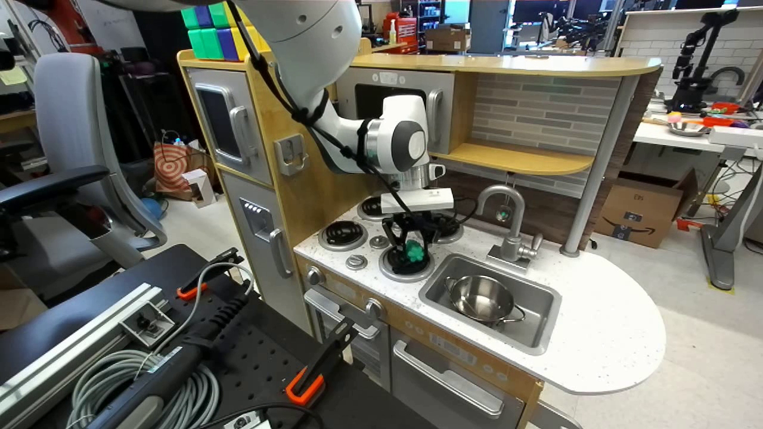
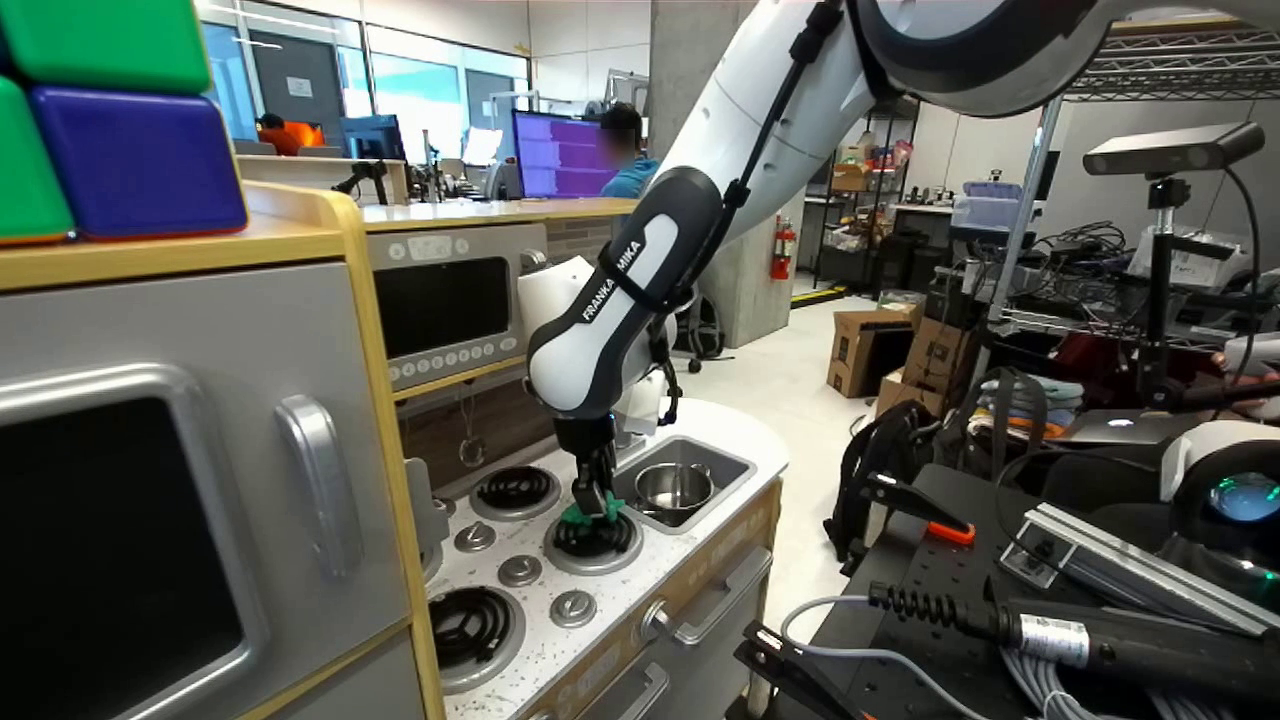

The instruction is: Remove the green object from the stove and place it inside the silver pot in the sink

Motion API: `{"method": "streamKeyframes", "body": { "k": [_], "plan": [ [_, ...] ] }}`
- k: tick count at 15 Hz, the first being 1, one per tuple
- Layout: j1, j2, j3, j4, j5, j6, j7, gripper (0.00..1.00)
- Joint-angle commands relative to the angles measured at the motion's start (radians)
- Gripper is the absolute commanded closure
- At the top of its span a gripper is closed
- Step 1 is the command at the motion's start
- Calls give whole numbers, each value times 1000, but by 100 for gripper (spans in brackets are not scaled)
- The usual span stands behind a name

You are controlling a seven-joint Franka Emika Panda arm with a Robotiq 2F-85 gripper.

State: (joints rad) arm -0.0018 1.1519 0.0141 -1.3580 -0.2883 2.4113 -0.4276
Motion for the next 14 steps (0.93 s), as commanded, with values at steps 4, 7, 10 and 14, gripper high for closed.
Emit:
{"method": "streamKeyframes", "body": {
  "k": [4, 7, 10, 14],
  "plan": [
    [-105, -96, -30, -88, 57, 0, 56, 77],
    [-140, -87, -57, -51, 83, -68, 86, 77],
    [-152, -49, -77, 26, 100, -206, 115, 77],
    [-152, -8, -80, 114, 127, -354, 162, 77]
  ]
}}
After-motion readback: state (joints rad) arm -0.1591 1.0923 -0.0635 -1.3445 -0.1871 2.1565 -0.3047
